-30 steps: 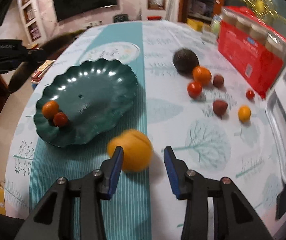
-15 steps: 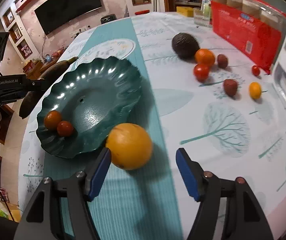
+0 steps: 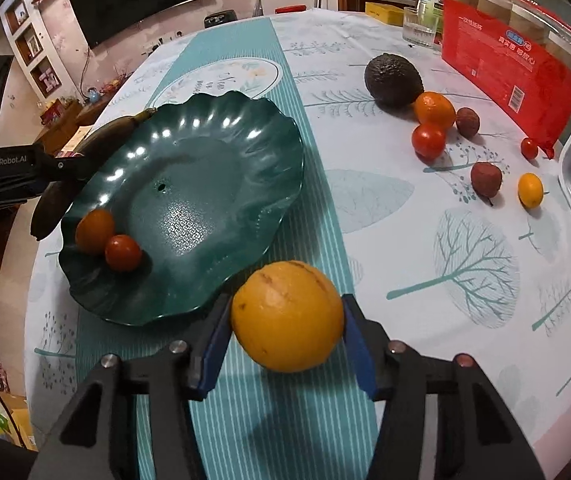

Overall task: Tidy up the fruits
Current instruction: 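Lower banana and grapefruit onto the green plate and open both tools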

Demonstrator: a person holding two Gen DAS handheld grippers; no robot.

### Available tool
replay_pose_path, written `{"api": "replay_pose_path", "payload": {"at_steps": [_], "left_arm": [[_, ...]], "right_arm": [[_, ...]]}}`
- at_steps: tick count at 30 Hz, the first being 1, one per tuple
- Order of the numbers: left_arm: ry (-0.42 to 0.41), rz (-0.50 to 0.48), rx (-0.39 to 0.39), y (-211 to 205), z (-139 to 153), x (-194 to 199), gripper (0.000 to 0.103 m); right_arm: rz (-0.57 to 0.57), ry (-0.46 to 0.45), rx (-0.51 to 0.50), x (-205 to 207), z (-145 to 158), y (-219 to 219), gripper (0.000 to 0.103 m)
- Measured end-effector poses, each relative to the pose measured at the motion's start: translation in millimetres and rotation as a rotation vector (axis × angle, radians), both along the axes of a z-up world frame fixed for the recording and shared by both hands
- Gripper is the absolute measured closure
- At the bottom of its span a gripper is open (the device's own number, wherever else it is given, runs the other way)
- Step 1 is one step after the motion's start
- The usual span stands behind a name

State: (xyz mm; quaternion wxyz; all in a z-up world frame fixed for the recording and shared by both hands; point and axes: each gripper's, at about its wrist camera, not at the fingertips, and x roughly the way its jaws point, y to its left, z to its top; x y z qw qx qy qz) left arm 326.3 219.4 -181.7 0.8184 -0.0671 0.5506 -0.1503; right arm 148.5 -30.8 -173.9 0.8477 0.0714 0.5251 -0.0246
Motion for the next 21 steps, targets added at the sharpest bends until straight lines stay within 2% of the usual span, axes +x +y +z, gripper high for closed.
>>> {"api": "replay_pose_path", "payload": {"at_steps": [4,11,16,21], "left_arm": [[0.003,0.002,-0.012,1,-2,1,0.067],[0.026,0.004,-0.024,3,-5,1,0.067],[0.001,0.009,-0.064,8,2,-1,0.067],[-0.002,0.005,-0.069,11,9,-10,0.067]], "right_arm": [[-0.015,-0.009,0.009,1,8,-1,0.050],[0.018,-0.076,0.018,10,32,10,0.050],[0.063,-0.073,0.021,26,29,25,0.050],[0.103,-0.066,0.031,37,27,43,0.050]]}}
